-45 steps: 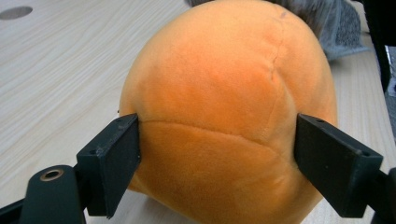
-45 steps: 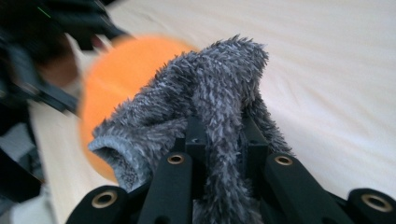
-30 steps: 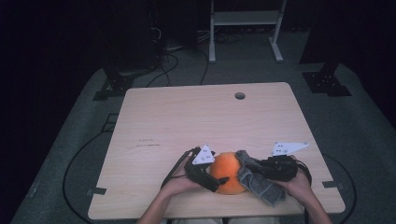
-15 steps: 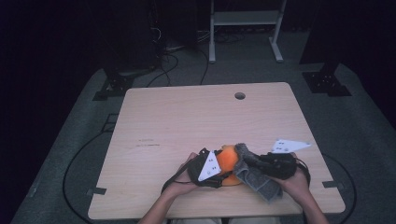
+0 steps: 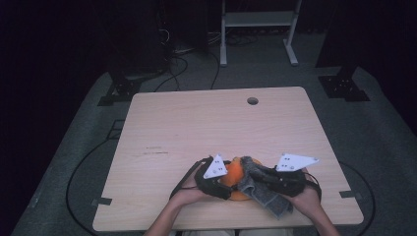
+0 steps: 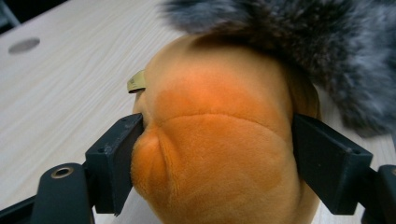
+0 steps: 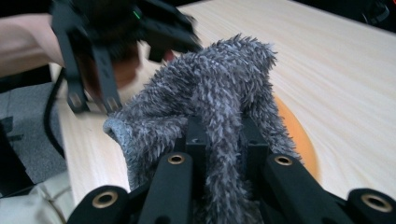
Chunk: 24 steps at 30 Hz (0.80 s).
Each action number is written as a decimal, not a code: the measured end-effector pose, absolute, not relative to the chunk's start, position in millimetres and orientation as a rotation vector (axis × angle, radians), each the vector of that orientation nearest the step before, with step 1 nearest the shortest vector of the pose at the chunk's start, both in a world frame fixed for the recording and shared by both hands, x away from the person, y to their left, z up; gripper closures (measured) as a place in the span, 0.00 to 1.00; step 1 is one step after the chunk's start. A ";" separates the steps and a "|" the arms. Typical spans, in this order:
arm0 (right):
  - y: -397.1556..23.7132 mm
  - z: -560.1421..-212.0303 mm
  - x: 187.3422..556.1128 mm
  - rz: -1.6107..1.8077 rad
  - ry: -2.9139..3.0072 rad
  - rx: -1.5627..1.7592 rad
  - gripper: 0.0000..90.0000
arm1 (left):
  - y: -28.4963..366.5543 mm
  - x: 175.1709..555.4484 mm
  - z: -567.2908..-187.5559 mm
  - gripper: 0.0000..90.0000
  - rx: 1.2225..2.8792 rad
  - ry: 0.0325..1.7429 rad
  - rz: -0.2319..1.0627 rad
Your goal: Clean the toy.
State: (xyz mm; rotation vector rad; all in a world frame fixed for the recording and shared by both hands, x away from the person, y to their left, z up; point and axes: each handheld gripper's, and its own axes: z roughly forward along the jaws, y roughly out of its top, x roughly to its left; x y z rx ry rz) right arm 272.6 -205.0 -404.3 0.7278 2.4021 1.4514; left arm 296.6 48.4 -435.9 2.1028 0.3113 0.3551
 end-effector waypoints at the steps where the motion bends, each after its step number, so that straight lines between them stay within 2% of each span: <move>1: -197.6 -402.2 271.1 1.443 2.407 0.692 0.86 | 47.9 294.3 -435.6 0.23 2.110 0.299 0.370; 4: -192.6 -404.4 272.0 1.408 2.426 0.671 0.86 | 50.8 291.1 -435.9 0.26 2.118 0.270 0.393; 8: -217.9 -412.9 283.2 1.428 2.402 0.808 0.86 | 52.2 293.2 -437.3 0.27 2.098 0.281 0.376; 10: -230.3 -419.6 288.4 1.436 2.400 0.890 0.86 | 52.9 295.9 -434.5 0.23 2.080 0.315 0.361; 13: -232.4 -420.3 288.3 1.430 2.404 0.905 0.86 | 54.5 305.3 -427.1 0.11 2.060 0.460 0.322; 15: -228.8 -418.9 286.8 1.424 2.409 0.886 0.86 | 50.8 308.2 -431.9 0.10 2.085 0.500 0.240; 17: -227.1 -418.5 286.0 1.419 2.420 0.874 0.86 | 48.2 307.8 -436.8 0.14 2.093 0.496 0.193; 19: -226.6 -417.6 284.8 1.398 2.421 0.879 0.86 | 49.0 305.6 -434.3 0.26 2.087 0.472 0.243; 21: -227.5 -414.4 283.3 1.397 2.407 0.881 0.86 | 47.6 299.3 -430.7 0.34 2.057 0.402 0.372; 24: -223.3 -401.9 276.4 1.438 2.368 0.837 0.86 | 42.5 289.1 -426.6 0.35 2.030 0.251 0.546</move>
